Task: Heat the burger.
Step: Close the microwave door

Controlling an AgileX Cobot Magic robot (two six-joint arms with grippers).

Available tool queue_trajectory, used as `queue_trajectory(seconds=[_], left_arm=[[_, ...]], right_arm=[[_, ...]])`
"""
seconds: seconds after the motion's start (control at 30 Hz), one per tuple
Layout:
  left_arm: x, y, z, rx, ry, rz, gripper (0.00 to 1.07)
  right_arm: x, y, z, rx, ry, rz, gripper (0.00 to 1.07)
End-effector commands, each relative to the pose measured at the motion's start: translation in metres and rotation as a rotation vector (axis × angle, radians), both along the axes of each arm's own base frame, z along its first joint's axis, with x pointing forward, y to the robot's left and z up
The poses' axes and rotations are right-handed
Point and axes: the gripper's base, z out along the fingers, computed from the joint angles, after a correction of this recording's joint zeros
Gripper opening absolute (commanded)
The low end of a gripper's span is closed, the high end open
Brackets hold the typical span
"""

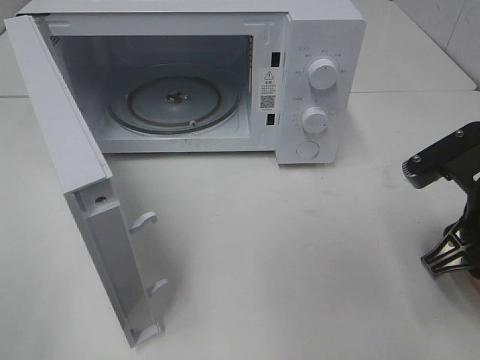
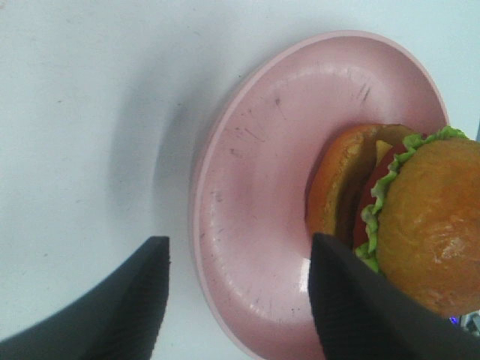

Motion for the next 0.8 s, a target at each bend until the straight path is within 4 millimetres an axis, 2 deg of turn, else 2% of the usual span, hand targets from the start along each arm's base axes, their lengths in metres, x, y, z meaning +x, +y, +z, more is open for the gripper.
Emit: queue_trajectory(seconds=[0.03, 0.17, 0.2, 0.27, 0.3, 0.53, 0.6, 0.8], left_arm=[[-0.003, 0.000, 0.000, -0.003, -0.027, 0.002, 1.05], [-0.003, 0.000, 0.000, -0.003, -0.027, 0.002, 1.05], [-0.003, 0.000, 0.000, -0.003, -0.027, 0.002, 1.05], [-0.003, 0.000, 0.000, -0.003, -0.027, 0.002, 1.05], [-0.003, 0.000, 0.000, -0.003, -0.027, 0.002, 1.05], [-0.003, 0.000, 0.000, -0.003, -0.027, 0.002, 1.05], [-0.003, 0.000, 0.000, -0.003, -0.027, 0.002, 1.05], [-0.003, 0.000, 0.000, -0.003, -0.027, 0.002, 1.05]], right_arm=[[-0.011, 0.002, 0.018, 0.103, 0.001, 0.090, 0.59], [-0.020, 0.005, 0.030, 0.202, -0.010, 0.161, 0.66], [-0.026, 0.006, 0.038, 0.259, -0.025, 0.205, 0.71], [-0.029, 0.007, 0.042, 0.287, -0.034, 0.227, 0.75], [-0.035, 0.006, 0.050, 0.328, -0.056, 0.259, 0.79], [-0.052, 0.005, 0.066, 0.440, -0.094, 0.302, 0.78], [-0.064, 0.003, 0.075, 0.501, -0.107, 0.347, 0.78], [-0.078, -0.002, 0.081, 0.533, -0.090, 0.365, 0.78]])
